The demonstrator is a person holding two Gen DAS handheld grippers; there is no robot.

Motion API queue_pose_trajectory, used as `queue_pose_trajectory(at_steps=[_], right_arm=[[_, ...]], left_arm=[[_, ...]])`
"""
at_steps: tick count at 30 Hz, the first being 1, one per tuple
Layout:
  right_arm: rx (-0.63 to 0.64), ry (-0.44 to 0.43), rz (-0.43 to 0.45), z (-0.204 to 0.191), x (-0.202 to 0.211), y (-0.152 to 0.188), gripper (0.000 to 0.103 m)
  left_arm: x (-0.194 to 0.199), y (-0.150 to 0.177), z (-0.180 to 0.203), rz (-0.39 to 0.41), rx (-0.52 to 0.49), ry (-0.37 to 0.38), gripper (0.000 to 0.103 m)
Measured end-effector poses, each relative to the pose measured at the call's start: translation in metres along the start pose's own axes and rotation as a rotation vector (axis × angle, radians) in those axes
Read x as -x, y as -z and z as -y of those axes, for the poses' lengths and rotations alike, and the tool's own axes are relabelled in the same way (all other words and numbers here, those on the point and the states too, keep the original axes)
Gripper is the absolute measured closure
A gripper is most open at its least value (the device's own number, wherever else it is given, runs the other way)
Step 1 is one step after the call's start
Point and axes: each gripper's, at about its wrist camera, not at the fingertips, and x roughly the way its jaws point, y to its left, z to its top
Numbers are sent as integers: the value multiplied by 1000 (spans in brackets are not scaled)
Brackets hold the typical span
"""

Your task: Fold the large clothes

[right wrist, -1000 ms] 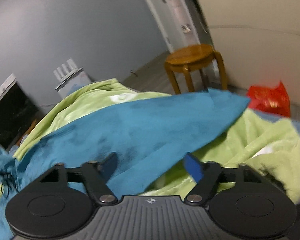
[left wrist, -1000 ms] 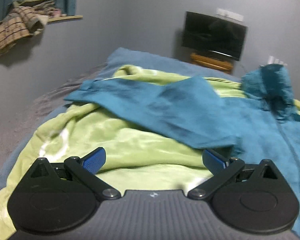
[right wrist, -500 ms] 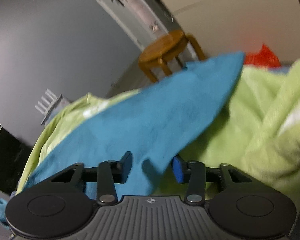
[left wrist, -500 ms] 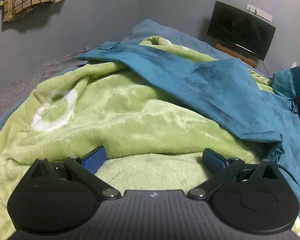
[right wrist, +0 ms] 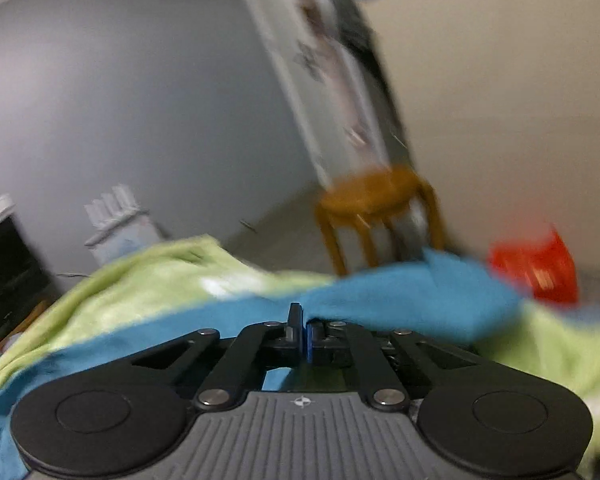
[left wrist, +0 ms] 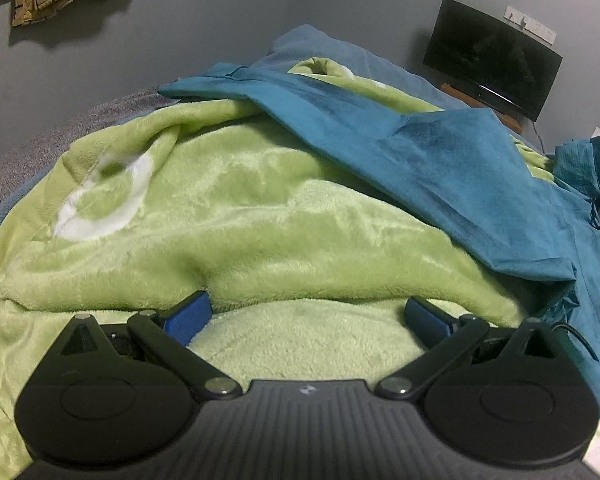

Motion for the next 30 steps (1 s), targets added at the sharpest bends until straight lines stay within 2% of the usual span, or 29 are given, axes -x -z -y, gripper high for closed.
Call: queue_pose_trajectory(at_steps=[4,7,10,14,17,19,22,24,25,26,27,28,30], right_arm=[[189,-177,121,-88,37,-22,101],[289,-359,164,-165,65,-26,101],[397,-512,189,-241,90,-11,101],[502,-692,131,-328,117,39,101],[626,-784,29,-380,135,101,101],[696,-804,-49,-408,148,144,100],[733,-776,-218,-434,153,203,96],[707,-753,-371,-434,140,234,91],[683,-746,-434,-430,135,244,81],[650,-738,-477,-407,129,251,74],[608,-727,-523,-396,121,253,56],[561,-717,-555,-385,111,254,43],[441,-682,-598,-365,101,253,40]], left_arm=[[2,2,-2,16,8,6,0],[2,3,-3,22,10,10,0],[2,5,-5,28,14,16,0],[3,6,-6,32,19,23,0],[3,6,-6,35,21,27,0],[3,6,-6,36,22,29,0],[3,6,-7,38,24,32,0],[3,7,-7,41,26,35,0],[3,7,-7,43,29,37,0],[3,8,-8,45,31,40,0],[3,8,-8,47,34,42,0],[3,8,-8,48,35,43,0],[2,8,-9,49,37,46,0]])
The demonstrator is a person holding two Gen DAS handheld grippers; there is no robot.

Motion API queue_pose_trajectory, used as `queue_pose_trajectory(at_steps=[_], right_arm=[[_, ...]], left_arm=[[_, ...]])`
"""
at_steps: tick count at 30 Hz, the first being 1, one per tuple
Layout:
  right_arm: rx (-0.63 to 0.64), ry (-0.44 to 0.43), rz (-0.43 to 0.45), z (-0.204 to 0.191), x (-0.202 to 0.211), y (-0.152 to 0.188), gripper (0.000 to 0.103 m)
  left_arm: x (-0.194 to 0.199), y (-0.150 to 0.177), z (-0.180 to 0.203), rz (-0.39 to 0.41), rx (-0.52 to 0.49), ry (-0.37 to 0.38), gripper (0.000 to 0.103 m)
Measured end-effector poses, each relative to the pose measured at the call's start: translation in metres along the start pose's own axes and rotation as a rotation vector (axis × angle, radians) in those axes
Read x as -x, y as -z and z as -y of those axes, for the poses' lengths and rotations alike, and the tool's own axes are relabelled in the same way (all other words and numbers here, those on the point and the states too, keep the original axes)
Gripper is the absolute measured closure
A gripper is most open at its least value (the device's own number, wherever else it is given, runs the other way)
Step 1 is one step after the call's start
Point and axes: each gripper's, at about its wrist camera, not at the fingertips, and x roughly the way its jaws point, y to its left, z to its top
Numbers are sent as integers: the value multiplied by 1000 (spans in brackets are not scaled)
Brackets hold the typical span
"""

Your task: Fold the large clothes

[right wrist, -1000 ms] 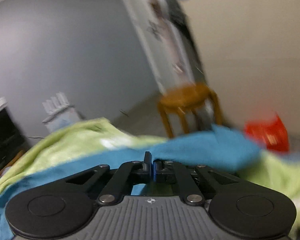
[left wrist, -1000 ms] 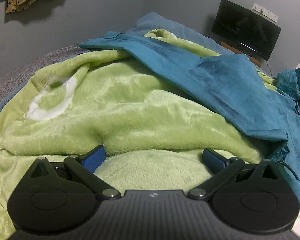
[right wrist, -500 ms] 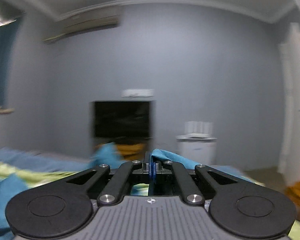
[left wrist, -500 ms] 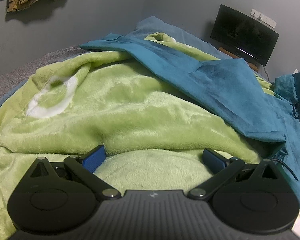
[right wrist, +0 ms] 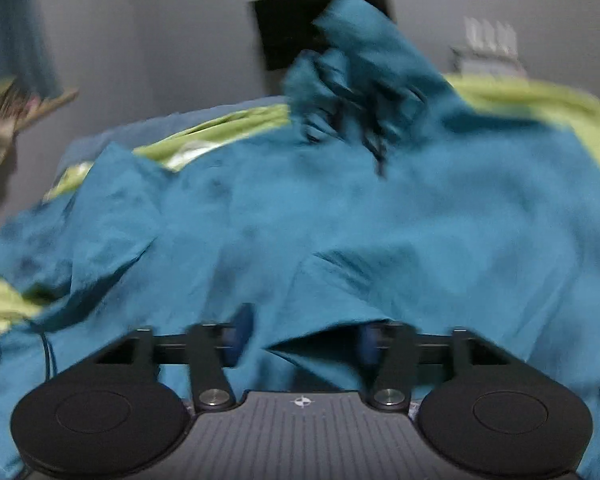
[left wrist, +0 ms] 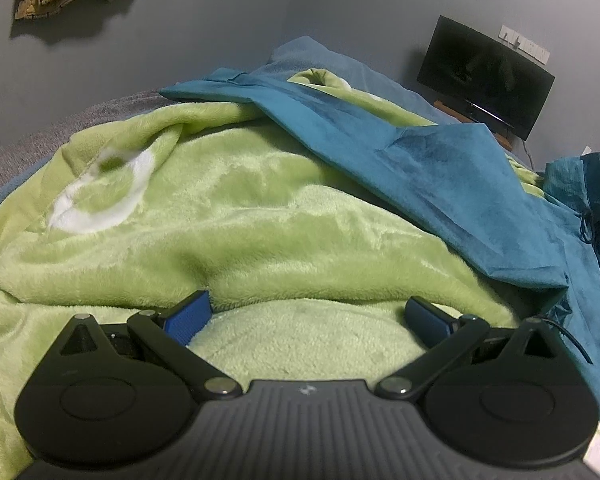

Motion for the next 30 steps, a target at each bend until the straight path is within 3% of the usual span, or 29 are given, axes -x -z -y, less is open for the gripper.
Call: queue_pose_trajectory(at_steps=[4,10,12,14,16,17,18,19,22,26,27,30], right_arm=[[-241,-49,57,40,14,2,32],[-438,-18,86,77,33,6,29],[-530,-42,98,90,39,13,29],[-639,-71,120,103,45,17,30],[-683,-40,206,113,54,15,42],[-662,0,236,113,59,11,49],[-612,53,261,111,61,4,78],[-552,81,263,106,60,-3,94],[-382,103,296,79,57,-24,97],[-116,-3,333,10,60,-44,96],[-40,-35,321,-10,58,-45,94],[125,-175,210,-56,47,-38,72]], left_arm=[[-1,0,-1,1,4,4,0],[-1,0,-1,1,4,4,0],[-1,0,-1,1,4,4,0],[-1,0,-1,1,4,4,0],[-1,0,-1,1,4,4,0],[-1,0,-1,2,4,4,0],[-1,0,-1,2,4,4,0],[-1,0,-1,2,3,4,0],[-1,1,-1,4,3,3,0],[-1,1,-2,3,3,3,0],[-1,1,-2,3,3,4,0],[-1,1,-2,-3,4,6,0]])
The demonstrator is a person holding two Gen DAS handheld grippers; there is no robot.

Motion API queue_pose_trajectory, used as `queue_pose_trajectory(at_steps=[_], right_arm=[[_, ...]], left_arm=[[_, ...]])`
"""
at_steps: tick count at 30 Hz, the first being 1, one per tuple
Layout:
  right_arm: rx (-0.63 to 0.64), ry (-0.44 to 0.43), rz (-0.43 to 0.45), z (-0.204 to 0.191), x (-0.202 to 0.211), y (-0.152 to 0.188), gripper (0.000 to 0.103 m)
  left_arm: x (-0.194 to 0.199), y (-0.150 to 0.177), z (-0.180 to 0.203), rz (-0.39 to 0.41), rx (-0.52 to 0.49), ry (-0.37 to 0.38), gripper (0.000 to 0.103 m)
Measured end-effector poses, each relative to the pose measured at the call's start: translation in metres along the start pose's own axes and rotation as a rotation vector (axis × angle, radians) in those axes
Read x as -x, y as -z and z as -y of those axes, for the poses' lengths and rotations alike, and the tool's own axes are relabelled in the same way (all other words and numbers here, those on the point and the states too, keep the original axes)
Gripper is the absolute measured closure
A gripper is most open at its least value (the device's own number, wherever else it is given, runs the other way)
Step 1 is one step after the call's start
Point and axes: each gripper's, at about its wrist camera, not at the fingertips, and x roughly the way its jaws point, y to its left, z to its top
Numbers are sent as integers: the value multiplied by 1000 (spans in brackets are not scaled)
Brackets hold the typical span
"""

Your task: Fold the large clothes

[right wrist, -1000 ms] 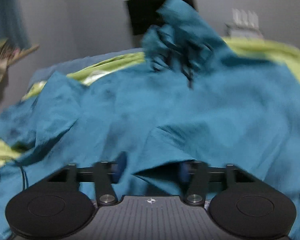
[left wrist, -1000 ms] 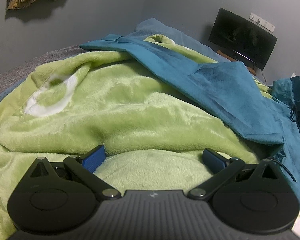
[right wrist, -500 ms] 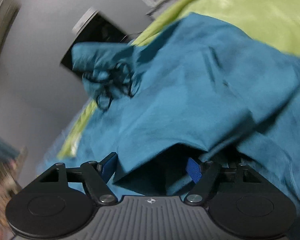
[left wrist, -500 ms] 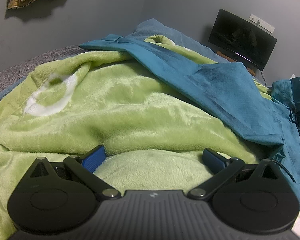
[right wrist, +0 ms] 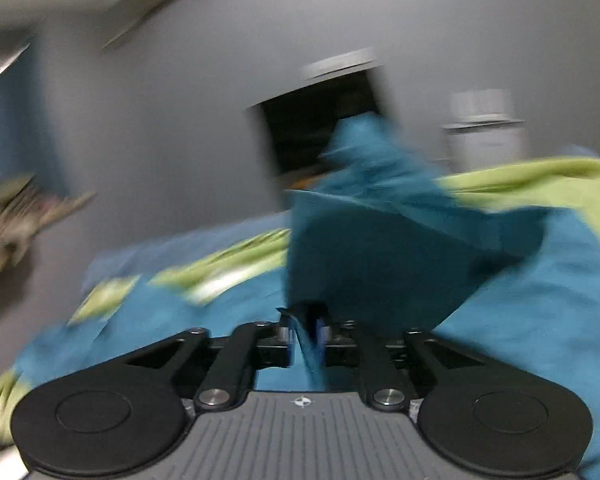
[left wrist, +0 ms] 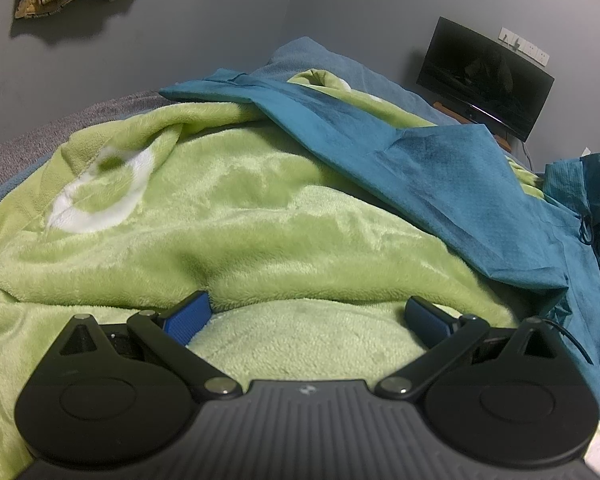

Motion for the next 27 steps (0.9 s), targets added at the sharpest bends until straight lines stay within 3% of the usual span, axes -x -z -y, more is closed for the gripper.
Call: queue_pose_trajectory(at_steps=[2,4,6,8,12,14,16,17,19,22,24,27], right_arm=[[30,-50,-37,-15,2,11,60],[1,-48,-55,-15,15,24,35],[-54,-45,-78,-2,33,37,26],[-62,-16,-95,17,56,52,23],[27,185,-103,50,91,72,17],[-44,249,-104,70,101,72,17],[-173,259,-85,91,109,77,17],[-217,263,-79,98,110,80,17],[-253,278,-84,105,107,91,17],[-233,318,-105,104,101,105,13],[-215,328,-112,101,90,111,12],[-223,310,-123,102,79,111,9]], left_arm=[[-1,-1,0,-10,1,2,0],[-3,-1,-4,-17,19,18,0],[-5,-2,-9,-27,44,41,0],[-6,-2,-11,-30,51,52,0],[-7,-6,-6,-66,21,28,0],[-10,-17,0,-135,-6,-3,0],[-10,-32,5,-182,3,-35,0],[-7,-38,6,-164,15,-47,0],[5,-52,7,-47,53,-34,0],[7,-78,8,96,108,62,0],[-6,-96,11,120,119,82,0],[-37,-118,16,111,162,-8,0]])
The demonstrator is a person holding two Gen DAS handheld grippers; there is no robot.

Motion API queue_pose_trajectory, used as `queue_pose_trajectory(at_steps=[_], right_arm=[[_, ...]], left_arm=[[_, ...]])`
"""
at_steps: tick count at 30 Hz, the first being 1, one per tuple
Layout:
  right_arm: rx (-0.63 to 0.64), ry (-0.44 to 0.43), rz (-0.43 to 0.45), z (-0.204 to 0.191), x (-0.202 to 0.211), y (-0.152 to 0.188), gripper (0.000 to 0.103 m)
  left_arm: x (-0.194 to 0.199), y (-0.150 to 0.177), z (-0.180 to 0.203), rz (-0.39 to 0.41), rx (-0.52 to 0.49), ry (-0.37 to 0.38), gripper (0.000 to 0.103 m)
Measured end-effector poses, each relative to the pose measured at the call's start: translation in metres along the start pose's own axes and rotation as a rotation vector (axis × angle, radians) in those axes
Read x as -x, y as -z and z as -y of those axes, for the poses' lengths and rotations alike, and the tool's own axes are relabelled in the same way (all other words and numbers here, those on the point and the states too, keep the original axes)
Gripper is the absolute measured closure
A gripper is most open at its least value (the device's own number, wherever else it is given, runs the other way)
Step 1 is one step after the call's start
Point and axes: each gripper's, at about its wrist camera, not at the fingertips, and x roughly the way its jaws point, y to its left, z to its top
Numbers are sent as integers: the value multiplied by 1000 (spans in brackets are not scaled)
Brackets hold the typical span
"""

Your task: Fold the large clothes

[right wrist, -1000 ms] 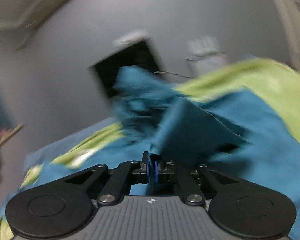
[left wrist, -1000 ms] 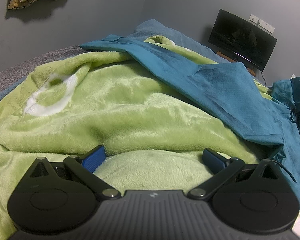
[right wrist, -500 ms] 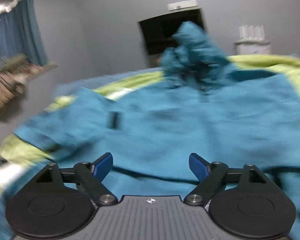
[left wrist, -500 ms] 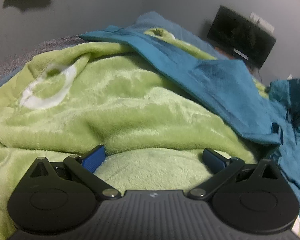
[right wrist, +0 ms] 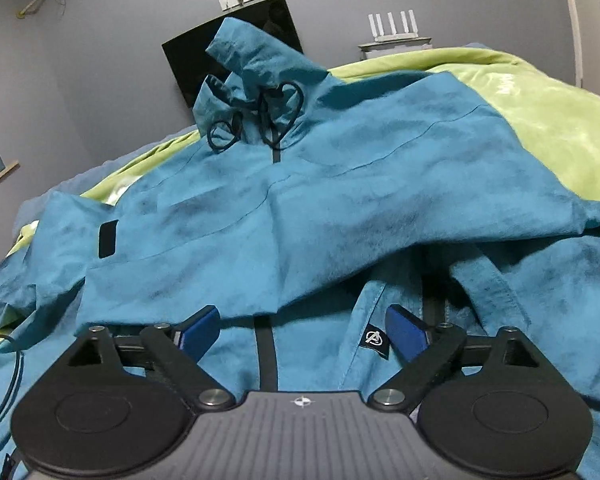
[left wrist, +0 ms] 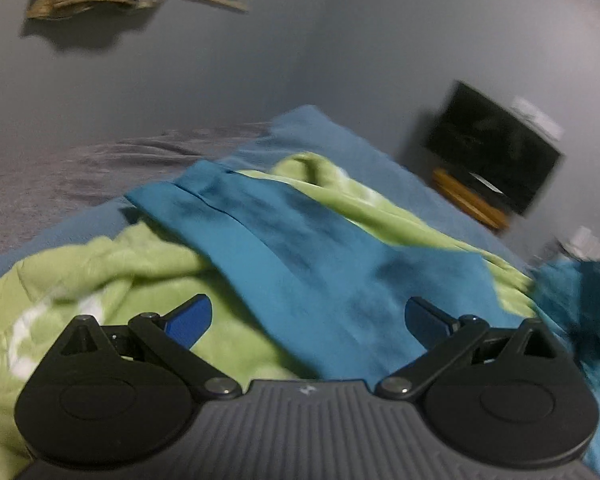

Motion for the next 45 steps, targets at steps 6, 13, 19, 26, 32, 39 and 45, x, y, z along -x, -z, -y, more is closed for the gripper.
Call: queue_pose_trajectory(at_steps=[6,13,19,26,32,39,45], right_arm=[[10,-7,-18,-5,-14,1,5],[50,11,-34,-13,-23,4,2],[58,18,-32,-16,-23,4,2],[69,25,-30,-15,-23,3,3],[56,10,-26,-13,-24,2,3],[1,-51,-9,1,-15,1,3],[-28,-74,-8,7,-14,-1,4]], left_arm=[[-63,-2,0,-91,24,-133,0],[-57,2,0,22,15,-66,101],[-8,-5,21,172,38,72,103],[63,7,159,267,-328,326,103],[118,65,304,258,-517,615,103],[107,184,431,24,-719,666,102],[97,215,413,-133,-685,694,34]])
